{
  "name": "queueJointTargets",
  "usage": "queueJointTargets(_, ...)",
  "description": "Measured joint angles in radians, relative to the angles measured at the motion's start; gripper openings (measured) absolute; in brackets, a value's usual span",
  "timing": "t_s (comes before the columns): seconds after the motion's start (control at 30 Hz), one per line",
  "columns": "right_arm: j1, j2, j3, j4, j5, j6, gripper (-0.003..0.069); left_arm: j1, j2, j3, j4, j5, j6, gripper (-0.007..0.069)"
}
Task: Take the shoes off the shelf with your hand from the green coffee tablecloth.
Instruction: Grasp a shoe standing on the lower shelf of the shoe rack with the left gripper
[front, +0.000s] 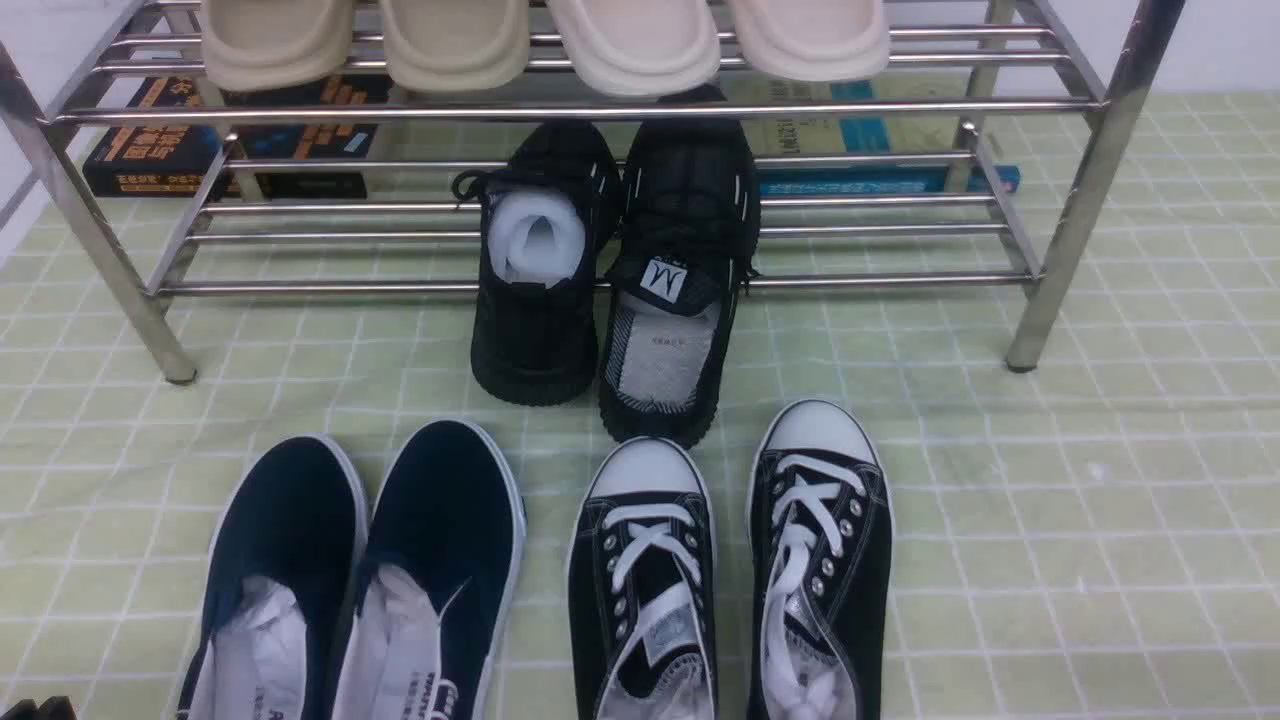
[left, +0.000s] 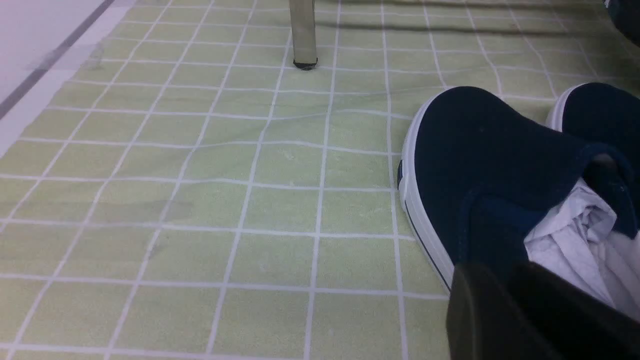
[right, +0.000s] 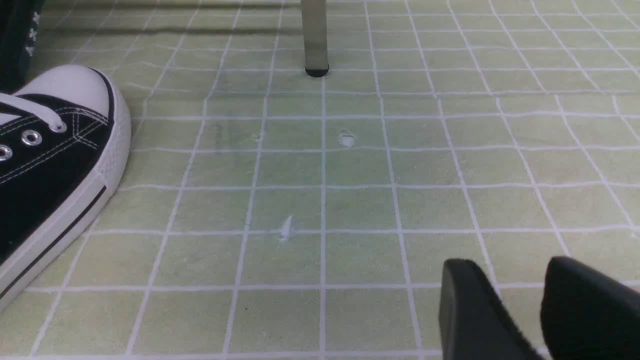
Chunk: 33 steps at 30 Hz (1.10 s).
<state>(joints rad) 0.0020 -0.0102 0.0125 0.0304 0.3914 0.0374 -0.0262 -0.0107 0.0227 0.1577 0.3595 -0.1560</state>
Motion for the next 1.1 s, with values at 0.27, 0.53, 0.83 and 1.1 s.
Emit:
queueJointTargets(0.27, 0.0, 0.0, 0.0, 0.0, 0.0, 0.0, 0.0239, 0.0, 0.0, 0.0, 0.0, 0.0, 0.0, 0.0127)
queueJointTargets(0.53, 0.0, 0.0, 0.0, 0.0, 0.0, 0.0, 0.0239, 0.0, 0.0, 0.0, 0.0, 0.0, 0.0, 0.0139)
queueJointTargets(0.83, 0.0, 0.0, 0.0, 0.0, 0.0, 0.001, 0.0239, 0.0, 0.0, 0.0, 0.0, 0.0, 0.0, 0.0144)
queueJointTargets(1.1, 0.0, 0.0, 0.0, 0.0, 0.0, 0.001, 0.0239, 0.0, 0.0, 0.0, 0.0, 0.0, 0.0, 0.0152)
